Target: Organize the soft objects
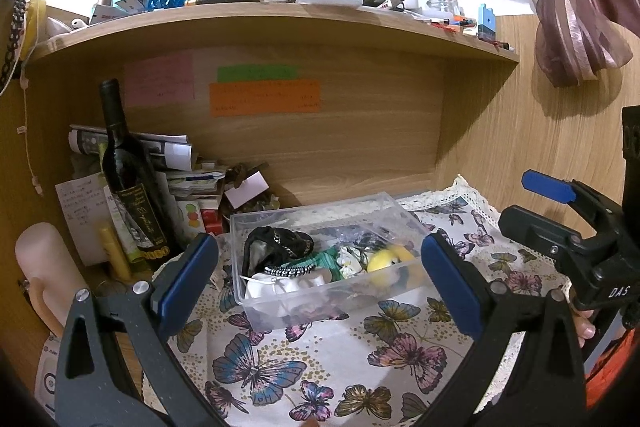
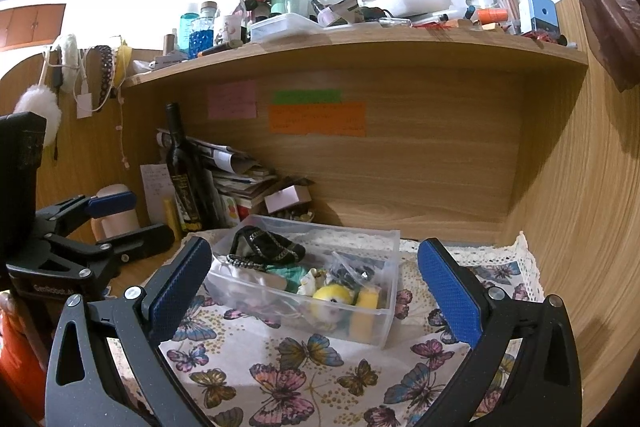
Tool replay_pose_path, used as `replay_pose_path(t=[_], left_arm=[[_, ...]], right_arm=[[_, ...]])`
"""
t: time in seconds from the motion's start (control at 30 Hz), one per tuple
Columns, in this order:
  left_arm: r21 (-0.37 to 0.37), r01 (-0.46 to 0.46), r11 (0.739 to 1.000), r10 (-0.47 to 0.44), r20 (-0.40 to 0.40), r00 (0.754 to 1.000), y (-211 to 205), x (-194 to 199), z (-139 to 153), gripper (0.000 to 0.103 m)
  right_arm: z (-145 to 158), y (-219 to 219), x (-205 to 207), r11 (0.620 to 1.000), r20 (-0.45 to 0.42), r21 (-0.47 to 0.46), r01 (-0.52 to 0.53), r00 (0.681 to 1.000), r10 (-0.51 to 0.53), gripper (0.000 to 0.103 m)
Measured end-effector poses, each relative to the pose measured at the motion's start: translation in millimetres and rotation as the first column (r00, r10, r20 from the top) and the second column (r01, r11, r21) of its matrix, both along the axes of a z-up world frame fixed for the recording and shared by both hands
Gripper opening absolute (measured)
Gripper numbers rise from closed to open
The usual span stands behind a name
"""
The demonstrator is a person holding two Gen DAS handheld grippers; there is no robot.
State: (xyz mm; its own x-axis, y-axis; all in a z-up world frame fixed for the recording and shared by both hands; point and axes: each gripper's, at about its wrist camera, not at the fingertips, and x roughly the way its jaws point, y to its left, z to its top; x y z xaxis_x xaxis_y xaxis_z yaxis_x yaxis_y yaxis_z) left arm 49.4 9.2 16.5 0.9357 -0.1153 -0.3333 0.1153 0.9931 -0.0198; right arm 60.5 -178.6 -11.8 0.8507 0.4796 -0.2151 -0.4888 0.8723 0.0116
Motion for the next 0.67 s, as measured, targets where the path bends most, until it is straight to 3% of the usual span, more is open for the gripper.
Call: replay_pose_path(t=[0.67], left_arm=[[-0.012,0.036,0.999,-0.036,0.010,0.999,-4.4,-7.8,-1.6,0.103]], right_arm=[[-1.3,-1.2,4.5,1.000,-0.028,0.015,-0.011,1.000,0.011,0.103]])
